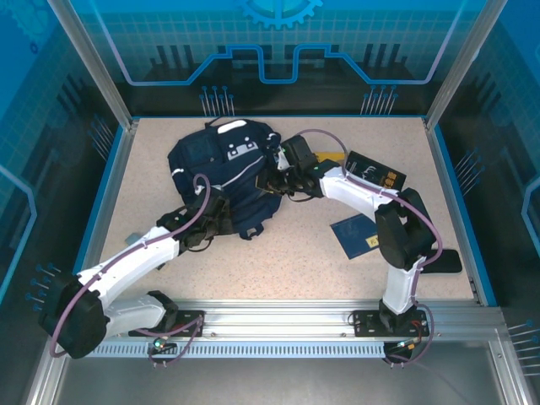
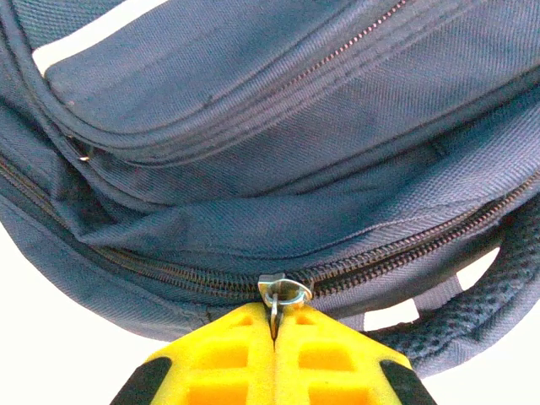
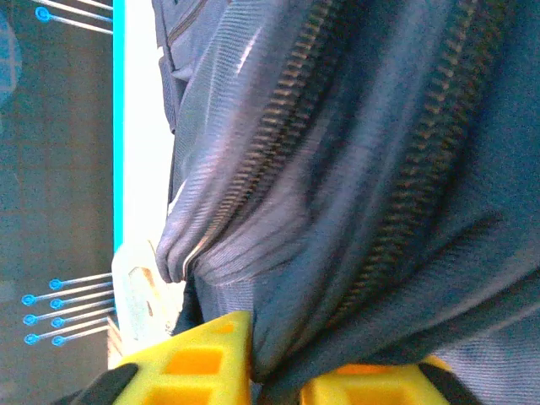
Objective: Pack the student bag
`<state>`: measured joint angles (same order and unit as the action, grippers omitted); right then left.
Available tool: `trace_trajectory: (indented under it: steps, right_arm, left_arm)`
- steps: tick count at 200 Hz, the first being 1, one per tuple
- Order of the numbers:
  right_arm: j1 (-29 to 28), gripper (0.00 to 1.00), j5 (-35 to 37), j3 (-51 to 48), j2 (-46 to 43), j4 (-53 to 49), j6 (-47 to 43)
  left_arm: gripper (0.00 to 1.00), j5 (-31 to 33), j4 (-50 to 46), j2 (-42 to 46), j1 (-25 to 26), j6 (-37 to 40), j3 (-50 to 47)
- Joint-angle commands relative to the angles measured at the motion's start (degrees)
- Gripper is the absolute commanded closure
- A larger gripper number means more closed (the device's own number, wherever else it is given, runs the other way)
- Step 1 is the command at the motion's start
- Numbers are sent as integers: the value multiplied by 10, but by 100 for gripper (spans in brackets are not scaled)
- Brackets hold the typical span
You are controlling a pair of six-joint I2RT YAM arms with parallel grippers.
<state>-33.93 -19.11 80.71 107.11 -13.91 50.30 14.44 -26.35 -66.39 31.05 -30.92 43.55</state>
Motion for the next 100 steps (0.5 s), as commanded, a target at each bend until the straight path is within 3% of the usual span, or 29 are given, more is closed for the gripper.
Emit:
trace_trajectory:
  steps: [1,23,37,69,100]
  right_arm:
    - [27,66,-6,14,-19,-3,-27]
    - [30,43,12,-32,-67,-20,-17]
    - [36,36,15,-104,-120,16,11]
    - [46,32,5,-221,-207,56,70]
    - [27,31,-22,-278,-218,107,136]
  left_arm:
    - [100,-38,-5,-5,-11,25,11]
    - [100,-93,33,-11,-9,36,21]
    - [100,-125,54,-16,-9,41,26]
    - [100,-164,90,-34,-4,48,32]
    - [100,-191,113,-60,2,45,49]
